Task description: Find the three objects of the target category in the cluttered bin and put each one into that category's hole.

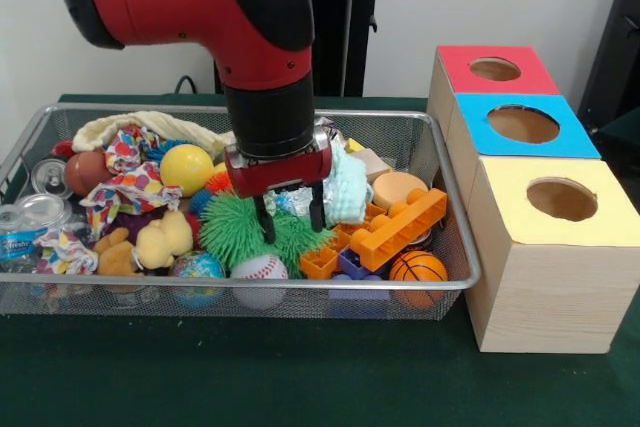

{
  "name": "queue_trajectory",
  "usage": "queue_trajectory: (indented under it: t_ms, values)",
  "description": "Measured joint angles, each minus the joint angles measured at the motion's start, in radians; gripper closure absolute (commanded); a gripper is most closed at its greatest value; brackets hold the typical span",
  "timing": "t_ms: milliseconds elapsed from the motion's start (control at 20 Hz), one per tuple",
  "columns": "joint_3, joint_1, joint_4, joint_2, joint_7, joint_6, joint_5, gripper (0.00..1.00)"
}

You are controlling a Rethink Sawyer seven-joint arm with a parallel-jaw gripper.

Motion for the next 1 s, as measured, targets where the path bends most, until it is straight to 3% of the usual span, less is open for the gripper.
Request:
queue_trajectory:
  t_ms: [650,1000]
  values:
    - [0.034,0.000,-0.014,0.018,0.000,0.228,-0.001,0.00]
    - [0.035,0.020,-0.013,-0.036,0.000,0.486,-0.002,0.00]
